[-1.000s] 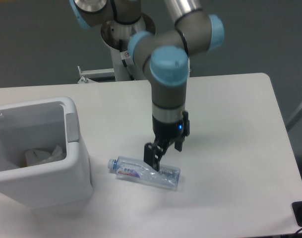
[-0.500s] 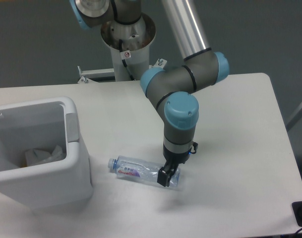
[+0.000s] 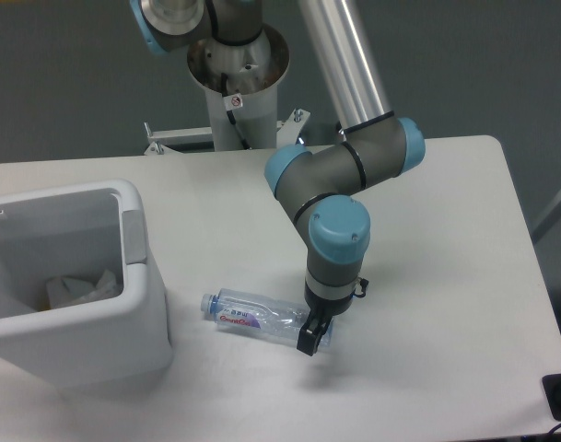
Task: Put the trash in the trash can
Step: 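Push the bottle's bottom end with the gripper to rotate the bottle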
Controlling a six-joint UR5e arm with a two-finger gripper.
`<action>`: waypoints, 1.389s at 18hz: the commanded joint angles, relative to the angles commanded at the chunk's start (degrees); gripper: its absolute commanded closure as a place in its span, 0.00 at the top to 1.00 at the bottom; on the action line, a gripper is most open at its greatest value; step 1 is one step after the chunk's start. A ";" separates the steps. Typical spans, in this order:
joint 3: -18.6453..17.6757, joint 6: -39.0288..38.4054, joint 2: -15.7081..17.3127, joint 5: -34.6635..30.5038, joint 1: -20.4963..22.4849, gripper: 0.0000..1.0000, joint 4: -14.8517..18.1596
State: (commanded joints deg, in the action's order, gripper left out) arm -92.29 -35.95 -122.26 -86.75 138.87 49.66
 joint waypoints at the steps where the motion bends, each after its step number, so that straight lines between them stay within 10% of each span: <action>1: -0.09 0.00 -0.09 0.00 0.00 1.00 0.00; 10: 0.62 -0.35 -2.29 -0.09 -0.35 1.00 -0.09; 15: 0.35 -0.35 -2.02 -0.18 -0.35 0.72 -0.09; 25: 0.70 -0.09 -1.93 -0.18 -0.97 0.55 -0.09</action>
State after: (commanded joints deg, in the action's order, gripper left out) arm -91.58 -36.04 -124.19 -86.92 137.90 49.57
